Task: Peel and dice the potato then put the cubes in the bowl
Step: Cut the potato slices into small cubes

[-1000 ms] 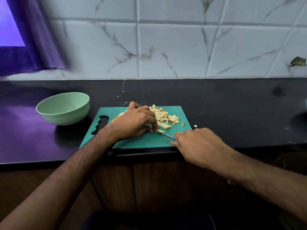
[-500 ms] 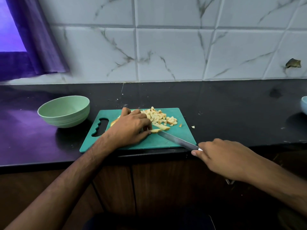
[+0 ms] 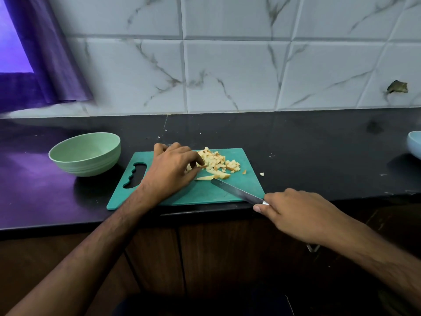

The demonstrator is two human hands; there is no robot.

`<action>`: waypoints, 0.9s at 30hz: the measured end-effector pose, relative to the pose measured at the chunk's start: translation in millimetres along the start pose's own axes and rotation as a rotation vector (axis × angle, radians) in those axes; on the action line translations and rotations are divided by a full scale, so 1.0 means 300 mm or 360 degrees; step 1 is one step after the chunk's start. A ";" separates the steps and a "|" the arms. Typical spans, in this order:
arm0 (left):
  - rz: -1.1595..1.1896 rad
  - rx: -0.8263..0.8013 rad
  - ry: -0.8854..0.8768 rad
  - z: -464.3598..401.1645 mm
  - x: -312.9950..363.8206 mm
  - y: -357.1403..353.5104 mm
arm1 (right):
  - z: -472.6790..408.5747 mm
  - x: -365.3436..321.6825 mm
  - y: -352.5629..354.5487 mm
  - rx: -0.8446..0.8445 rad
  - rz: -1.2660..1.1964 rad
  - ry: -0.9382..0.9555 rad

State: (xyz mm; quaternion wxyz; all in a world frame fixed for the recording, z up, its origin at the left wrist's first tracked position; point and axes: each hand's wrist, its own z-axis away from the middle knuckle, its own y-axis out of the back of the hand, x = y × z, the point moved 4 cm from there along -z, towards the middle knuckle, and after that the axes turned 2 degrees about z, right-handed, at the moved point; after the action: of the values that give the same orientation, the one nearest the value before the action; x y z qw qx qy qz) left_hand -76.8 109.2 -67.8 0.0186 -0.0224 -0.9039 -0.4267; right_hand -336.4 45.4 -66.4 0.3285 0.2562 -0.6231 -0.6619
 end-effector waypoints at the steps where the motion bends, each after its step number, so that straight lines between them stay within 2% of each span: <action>1: -0.0009 -0.0011 0.0023 -0.005 0.001 -0.001 | 0.000 0.003 0.001 -0.0001 0.0008 0.0003; 10: -0.0118 -0.0252 -0.0030 0.033 0.015 -0.054 | 0.023 0.011 0.018 0.0066 0.0007 -0.0061; 15: -0.0114 -0.0226 -0.0070 0.045 0.004 -0.037 | 0.006 -0.013 0.013 0.0154 -0.0004 -0.0088; 18: -0.0055 -0.0215 -0.0100 0.060 -0.002 -0.022 | -0.012 -0.031 0.009 0.0140 -0.0034 -0.0069; 27: 0.0162 -0.0447 -0.0340 0.088 -0.014 -0.028 | -0.027 -0.076 -0.004 -0.0008 -0.0122 -0.0034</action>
State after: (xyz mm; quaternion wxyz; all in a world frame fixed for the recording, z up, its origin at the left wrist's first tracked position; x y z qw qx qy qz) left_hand -73.6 124.3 -91.3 -0.0592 -0.1156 -0.8299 -0.5426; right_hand -315.7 57.3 -69.9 0.2970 0.2721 -0.6145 -0.6783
